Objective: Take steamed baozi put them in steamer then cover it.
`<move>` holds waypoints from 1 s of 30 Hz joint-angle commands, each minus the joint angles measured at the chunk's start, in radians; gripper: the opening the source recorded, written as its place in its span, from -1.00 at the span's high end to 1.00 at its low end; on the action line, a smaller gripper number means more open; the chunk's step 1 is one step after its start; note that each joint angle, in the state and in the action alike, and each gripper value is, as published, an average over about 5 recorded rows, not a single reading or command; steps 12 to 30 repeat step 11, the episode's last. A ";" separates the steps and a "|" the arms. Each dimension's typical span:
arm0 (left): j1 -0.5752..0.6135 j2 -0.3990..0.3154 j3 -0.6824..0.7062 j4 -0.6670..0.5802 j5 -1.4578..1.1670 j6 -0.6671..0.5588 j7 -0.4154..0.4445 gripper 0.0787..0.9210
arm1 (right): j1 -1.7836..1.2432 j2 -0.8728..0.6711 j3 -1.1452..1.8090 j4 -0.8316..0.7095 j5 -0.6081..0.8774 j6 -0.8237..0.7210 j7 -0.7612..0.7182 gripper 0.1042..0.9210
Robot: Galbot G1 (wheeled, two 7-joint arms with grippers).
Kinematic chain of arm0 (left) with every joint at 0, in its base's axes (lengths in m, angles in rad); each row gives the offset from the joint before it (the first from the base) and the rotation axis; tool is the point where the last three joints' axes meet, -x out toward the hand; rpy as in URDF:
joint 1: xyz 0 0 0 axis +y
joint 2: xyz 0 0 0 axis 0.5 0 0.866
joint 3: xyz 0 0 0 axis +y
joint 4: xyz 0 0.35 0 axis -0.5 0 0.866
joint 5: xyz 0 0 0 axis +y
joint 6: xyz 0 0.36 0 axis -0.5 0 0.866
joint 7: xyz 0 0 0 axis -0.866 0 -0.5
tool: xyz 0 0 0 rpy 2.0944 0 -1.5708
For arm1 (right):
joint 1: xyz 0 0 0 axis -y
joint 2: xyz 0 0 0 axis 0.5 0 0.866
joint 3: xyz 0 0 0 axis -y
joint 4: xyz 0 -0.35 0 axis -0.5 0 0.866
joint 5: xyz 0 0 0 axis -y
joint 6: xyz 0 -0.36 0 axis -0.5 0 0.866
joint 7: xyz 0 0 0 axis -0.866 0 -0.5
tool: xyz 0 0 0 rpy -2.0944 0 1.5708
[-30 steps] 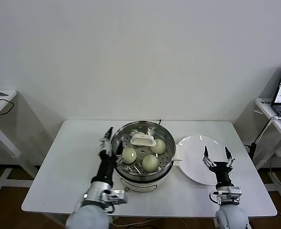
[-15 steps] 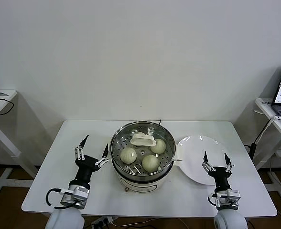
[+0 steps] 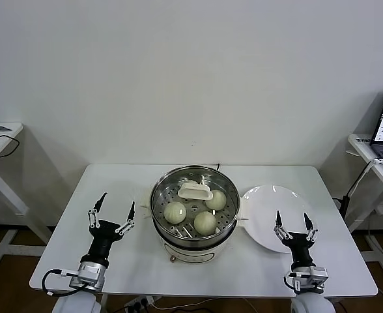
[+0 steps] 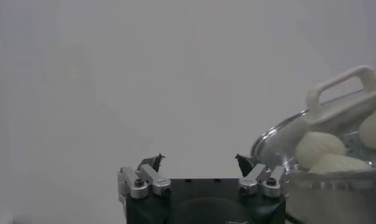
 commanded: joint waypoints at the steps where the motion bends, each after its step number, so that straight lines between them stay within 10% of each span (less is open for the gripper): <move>1: -0.002 0.010 -0.043 0.023 -0.051 -0.066 0.004 -0.77 | -0.016 0.013 0.002 -0.001 0.003 0.025 -0.021 -0.76; 30: -0.014 0.013 -0.049 0.029 -0.038 -0.060 -0.013 -0.77 | -0.023 0.026 0.014 -0.012 0.005 0.034 -0.036 -0.76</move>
